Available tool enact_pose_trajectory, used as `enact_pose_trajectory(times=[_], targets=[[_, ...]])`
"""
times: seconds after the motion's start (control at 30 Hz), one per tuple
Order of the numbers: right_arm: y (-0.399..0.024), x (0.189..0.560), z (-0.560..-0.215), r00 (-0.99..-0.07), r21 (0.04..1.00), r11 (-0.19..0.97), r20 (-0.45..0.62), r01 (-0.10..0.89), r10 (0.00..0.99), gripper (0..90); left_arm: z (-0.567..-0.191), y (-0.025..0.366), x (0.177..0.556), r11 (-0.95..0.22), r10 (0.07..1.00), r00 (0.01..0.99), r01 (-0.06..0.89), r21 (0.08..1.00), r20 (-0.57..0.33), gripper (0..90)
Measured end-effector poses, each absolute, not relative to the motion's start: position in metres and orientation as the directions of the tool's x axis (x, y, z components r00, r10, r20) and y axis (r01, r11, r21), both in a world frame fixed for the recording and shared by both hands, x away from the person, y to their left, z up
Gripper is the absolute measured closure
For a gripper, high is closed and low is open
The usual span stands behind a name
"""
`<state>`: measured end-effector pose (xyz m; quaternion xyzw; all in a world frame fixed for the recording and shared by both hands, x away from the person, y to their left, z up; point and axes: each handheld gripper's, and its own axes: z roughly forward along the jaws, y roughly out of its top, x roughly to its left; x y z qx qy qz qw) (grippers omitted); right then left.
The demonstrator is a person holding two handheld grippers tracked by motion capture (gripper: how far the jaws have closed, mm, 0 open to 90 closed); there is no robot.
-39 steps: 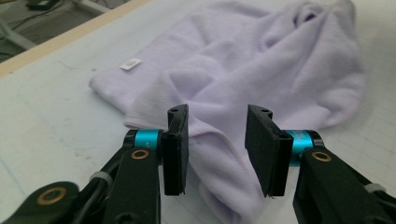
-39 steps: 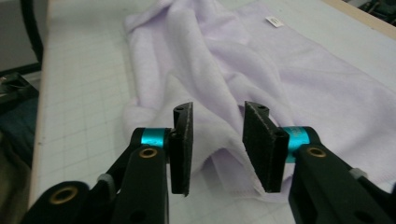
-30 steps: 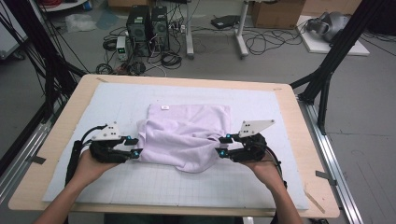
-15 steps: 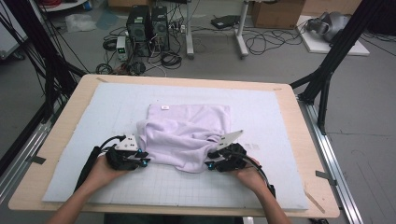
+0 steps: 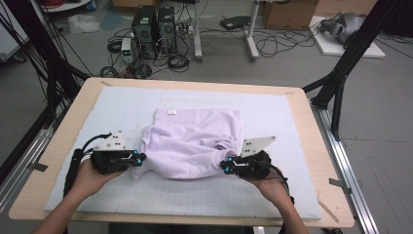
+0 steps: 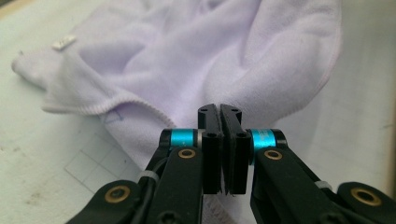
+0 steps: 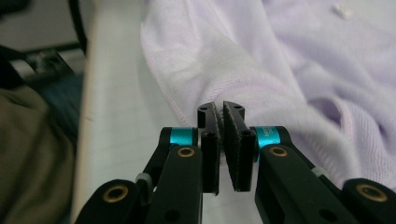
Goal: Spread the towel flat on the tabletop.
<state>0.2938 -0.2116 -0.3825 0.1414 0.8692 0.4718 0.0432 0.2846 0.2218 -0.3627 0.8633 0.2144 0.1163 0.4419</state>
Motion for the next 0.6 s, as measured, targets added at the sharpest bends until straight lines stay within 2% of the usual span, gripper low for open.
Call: enact_pose_trajectory(times=[0.1, 0.23, 0.27, 0.33, 0.37, 0.43, 0.6], targets=[[-0.214, 0.278, -0.372, -0.965, 0.844, 0.504, 0.056, 0.182, 0.255, 85.5, -0.352, 0.224, 0.277, -0.514, 0.460, 0.888, 0.256, 0.819, 0.011, 86.9], [-0.212, 0.272, -0.379, -0.973, 0.817, 0.542, 0.093, 0.196, 0.212, 84.1, -0.373, 0.218, 0.284, -0.558, 0.452, 0.892, 0.304, 0.772, -0.025, 86.4], [-0.212, 0.274, -0.383, -0.972, 0.815, 0.542, 0.108, 0.206, 0.206, 81.7, -0.379, 0.217, 0.286, -0.553, 0.451, 0.892, 0.315, 0.771, -0.041, 84.1], [-0.214, 0.278, -0.388, -0.968, 0.821, 0.524, 0.132, 0.229, 0.216, 75.0, -0.387, 0.217, 0.290, -0.539, 0.463, 0.885, 0.330, 0.775, -0.055, 66.8], [-0.215, 0.280, -0.389, -0.966, 0.828, 0.510, 0.139, 0.233, 0.216, 72.2, -0.389, 0.218, 0.291, -0.524, 0.455, 0.888, 0.330, 0.785, -0.070, 61.3], [-0.215, 0.287, -0.390, -0.964, 0.832, 0.504, 0.125, 0.231, 0.235, 69.1, -0.392, 0.219, 0.293, -0.512, 0.454, 0.888, 0.326, 0.795, -0.072, 55.3], [-0.207, 0.302, -0.400, -0.959, 0.798, 0.555, 0.098, 0.234, 0.265, 61.2, -0.408, 0.216, 0.297, -0.545, 0.443, 0.893, 0.337, 0.768, -0.077, 53.6]])
